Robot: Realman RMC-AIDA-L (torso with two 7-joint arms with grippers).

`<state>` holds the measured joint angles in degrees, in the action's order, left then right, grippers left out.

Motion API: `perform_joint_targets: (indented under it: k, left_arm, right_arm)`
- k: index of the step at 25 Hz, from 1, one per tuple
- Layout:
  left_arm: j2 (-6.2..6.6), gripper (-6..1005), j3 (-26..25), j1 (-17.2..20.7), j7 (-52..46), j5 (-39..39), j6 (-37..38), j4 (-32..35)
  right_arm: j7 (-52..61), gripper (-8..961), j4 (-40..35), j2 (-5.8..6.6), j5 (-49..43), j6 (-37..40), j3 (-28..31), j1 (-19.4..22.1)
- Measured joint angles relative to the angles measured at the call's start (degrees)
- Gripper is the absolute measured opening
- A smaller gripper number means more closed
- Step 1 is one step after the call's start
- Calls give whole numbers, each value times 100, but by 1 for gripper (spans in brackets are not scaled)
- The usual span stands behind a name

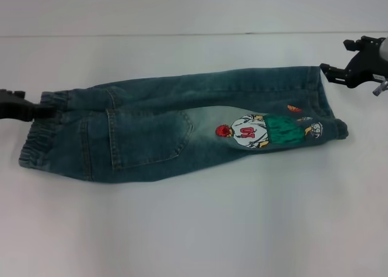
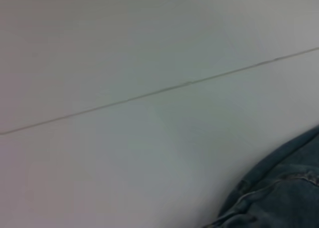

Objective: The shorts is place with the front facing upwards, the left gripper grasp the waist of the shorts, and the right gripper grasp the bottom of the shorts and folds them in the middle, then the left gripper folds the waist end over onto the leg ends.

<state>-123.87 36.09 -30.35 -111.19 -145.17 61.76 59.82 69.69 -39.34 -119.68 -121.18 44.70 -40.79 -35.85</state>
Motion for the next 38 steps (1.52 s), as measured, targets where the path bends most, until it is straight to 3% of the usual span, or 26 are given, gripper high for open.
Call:
perform_joint_targets:
  k: [4,9,13,16,19,22,30,38]
  left_arm:
    - [-14,781,-12,300,60,460,0,336]
    - [-16,770,-31,967,1000,2256,238,473]
    - [-51,770,-257,1420,2183,3800,924,122]
    - [-49,769,-709,1602,3116,4637,1671,-568]
    - [-17,769,-1271,1637,4035,4894,2112,-1348]
    - [-15,769,-1538,1696,4453,4910,2197,-1717]
    - [-14,770,-2017,1844,5589,4938,2211,-2684]
    - [-9,769,-2080,1905,5759,4806,2093,-2824]
  right_arm:
    - [-4,743,-271,20,477,418,28,241]
    - [-223,741,-382,109,1347,1411,80,672]
    - [-437,740,-348,150,1911,2232,173,1016]
    - [-683,739,-181,153,2190,2832,348,1201]
    - [-1117,738,50,75,2461,3190,595,1287]
    - [-1520,738,393,-25,2832,3335,793,1319]
    - [-2402,742,1535,-16,3087,3548,782,1276]
    - [-3019,734,1983,-17,3011,3398,561,1226]
